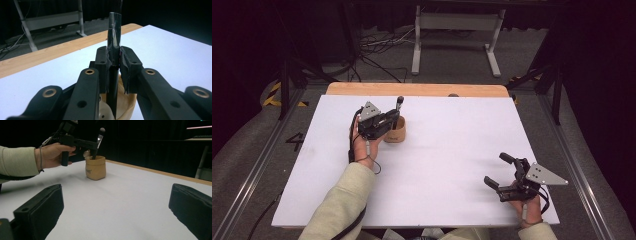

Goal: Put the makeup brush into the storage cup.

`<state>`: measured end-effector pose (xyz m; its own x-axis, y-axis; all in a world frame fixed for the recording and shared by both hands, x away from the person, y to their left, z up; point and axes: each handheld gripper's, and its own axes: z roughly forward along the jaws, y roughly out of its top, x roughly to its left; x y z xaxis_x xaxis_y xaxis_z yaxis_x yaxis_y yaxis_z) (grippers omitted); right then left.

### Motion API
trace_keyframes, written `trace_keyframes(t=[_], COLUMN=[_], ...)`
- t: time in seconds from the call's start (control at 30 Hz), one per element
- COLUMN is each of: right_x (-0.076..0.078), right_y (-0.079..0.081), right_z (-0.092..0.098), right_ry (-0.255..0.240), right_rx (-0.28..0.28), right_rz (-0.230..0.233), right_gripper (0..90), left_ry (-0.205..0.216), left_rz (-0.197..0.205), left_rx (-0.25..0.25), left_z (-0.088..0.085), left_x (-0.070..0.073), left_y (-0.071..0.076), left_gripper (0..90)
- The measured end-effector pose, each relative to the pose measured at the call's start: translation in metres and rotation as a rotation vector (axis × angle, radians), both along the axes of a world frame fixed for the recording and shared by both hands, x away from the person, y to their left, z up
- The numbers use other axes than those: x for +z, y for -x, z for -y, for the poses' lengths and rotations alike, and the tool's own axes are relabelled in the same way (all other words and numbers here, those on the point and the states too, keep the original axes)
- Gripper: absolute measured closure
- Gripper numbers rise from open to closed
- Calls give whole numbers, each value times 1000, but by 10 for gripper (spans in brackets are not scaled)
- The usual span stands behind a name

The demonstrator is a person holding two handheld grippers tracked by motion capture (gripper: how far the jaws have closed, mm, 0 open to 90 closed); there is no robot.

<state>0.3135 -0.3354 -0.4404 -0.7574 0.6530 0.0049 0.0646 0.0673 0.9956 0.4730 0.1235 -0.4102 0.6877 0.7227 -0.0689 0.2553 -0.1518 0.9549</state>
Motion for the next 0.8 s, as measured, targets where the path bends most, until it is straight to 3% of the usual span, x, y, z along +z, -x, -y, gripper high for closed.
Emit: trace_keyframes(t=[0.07,0.3,0.5,0.6,0.8], right_x=[0,0,0,0,5], right_y=[0,-1,-3,-3,-4], right_z=[0,-1,-2,-3,-2], right_ry=[-2,-1,1,-1,2], right_rx=[0,3,7,7,-8], right_rz=[-2,-1,-2,-3,11], right_gripper=[0,0,0,0,0], left_ry=[1,58,80,107,120], left_rz=[16,-2,0,-21,22], left_rx=[6,5,-5,-11,-23], left_z=[-1,-6,-13,-19,-32], left_x=[0,0,3,6,16], left_y=[0,2,7,10,20], left_gripper=[750,540,394,322,181])
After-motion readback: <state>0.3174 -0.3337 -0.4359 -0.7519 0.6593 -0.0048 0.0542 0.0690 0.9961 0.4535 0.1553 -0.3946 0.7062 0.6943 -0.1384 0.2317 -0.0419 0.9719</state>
